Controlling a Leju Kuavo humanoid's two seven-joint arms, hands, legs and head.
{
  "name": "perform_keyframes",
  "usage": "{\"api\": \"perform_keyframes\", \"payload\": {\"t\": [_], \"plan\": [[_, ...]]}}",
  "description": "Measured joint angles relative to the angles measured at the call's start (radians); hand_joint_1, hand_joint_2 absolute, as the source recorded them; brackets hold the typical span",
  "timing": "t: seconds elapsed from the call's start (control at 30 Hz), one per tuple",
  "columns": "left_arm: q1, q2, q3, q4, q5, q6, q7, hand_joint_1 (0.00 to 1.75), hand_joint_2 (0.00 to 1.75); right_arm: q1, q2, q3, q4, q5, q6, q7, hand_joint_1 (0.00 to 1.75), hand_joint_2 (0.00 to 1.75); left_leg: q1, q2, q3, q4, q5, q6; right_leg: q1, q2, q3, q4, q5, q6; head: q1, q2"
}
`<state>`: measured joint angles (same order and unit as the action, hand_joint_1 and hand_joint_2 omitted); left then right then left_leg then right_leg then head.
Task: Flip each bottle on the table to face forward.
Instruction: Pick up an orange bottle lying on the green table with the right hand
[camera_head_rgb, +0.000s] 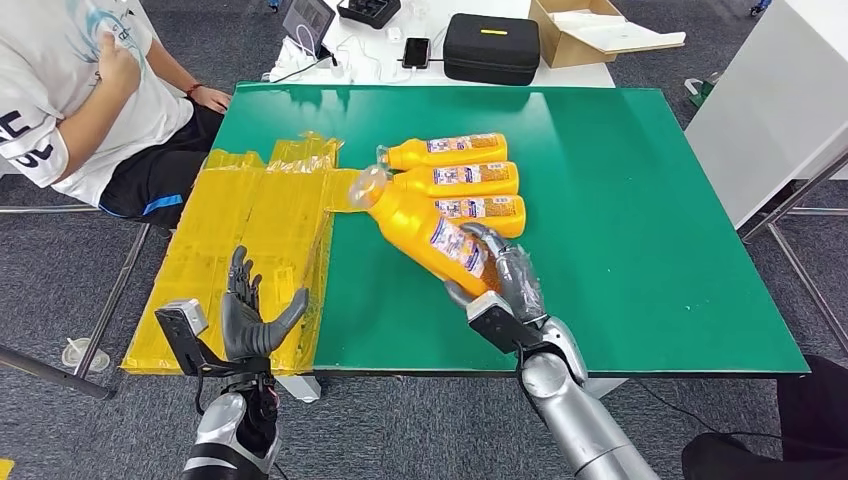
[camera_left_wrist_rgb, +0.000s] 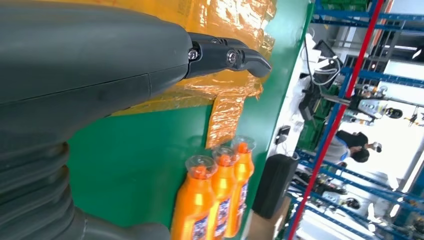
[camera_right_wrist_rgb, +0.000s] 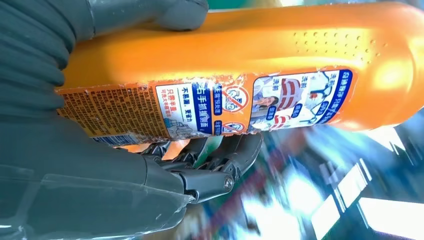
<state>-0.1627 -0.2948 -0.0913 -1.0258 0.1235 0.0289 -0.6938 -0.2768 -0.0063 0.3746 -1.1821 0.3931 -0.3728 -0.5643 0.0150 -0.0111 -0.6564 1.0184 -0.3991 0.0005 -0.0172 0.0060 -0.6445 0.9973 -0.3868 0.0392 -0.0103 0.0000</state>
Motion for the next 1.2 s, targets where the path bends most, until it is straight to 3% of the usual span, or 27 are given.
{"api": "perform_keyframes", "payload": {"t": [0.1, 0.2, 0.33, 0.5, 0.83, 1.2], "plan": [[-0.011, 0.000, -0.019, -0.006, 0.001, -0.008, 0.003, 0.00, 1.75, 0.038, 0.048, -0.053, -0.068, 0.014, -0.107, -0.073, 1.75, 1.75, 0.000, 0.000, 0.000, 0.000, 0.000, 0.000, 0.000, 0.000, 0.000, 0.000, 0.000, 0.000, 0.000, 0.000], [-0.026, 0.000, -0.045, -0.018, 0.004, -0.035, 0.016, 0.00, 1.75, 0.071, 0.083, -0.087, -0.105, 0.009, -0.153, -0.117, 1.75, 1.75, -0.001, 0.000, 0.000, 0.000, 0.000, 0.000, -0.001, 0.000, 0.000, 0.000, 0.000, 0.000, 0.000, 0.000], [-0.034, 0.000, -0.071, -0.037, 0.022, -0.071, 0.034, 0.00, 1.75, 0.101, 0.111, -0.111, -0.123, -0.023, -0.159, -0.131, 1.75, 1.75, -0.001, 0.000, 0.000, 0.000, 0.000, 0.000, -0.001, 0.000, 0.000, 0.000, 0.000, 0.000, 0.000, 0.000], [-0.033, 0.000, -0.109, -0.069, 0.085, -0.183, 0.079, 0.00, 1.75, 0.130, 0.132, -0.119, -0.112, -0.105, -0.113, -0.131, 1.75, 1.75, -0.001, 0.000, 0.000, 0.000, 0.000, 0.000, -0.001, 0.000, 0.000, 0.000, 0.000, 0.000, 0.000, 0.000], [-0.054, 0.009, -0.174, -0.048, 0.110, -0.344, 0.122, 0.00, 1.75, 0.122, 0.168, -0.007, 0.033, -0.118, -0.129, -0.132, 1.75, 1.75, 0.000, 0.001, -0.001, 0.000, 0.000, 0.000, 0.000, 0.000, -0.001, 0.000, 0.000, 0.000, 0.000, 0.000], [-0.071, 0.016, -0.198, 0.001, 0.137, -0.403, 0.144, 0.00, 1.75, 0.099, 0.184, 0.080, 0.126, -0.082, -0.170, -0.132, 1.75, 1.75, -0.001, 0.001, -0.001, 0.000, 0.000, 0.000, -0.001, 0.000, -0.001, 0.000, 0.000, 0.000, 0.000, 0.000]]}}
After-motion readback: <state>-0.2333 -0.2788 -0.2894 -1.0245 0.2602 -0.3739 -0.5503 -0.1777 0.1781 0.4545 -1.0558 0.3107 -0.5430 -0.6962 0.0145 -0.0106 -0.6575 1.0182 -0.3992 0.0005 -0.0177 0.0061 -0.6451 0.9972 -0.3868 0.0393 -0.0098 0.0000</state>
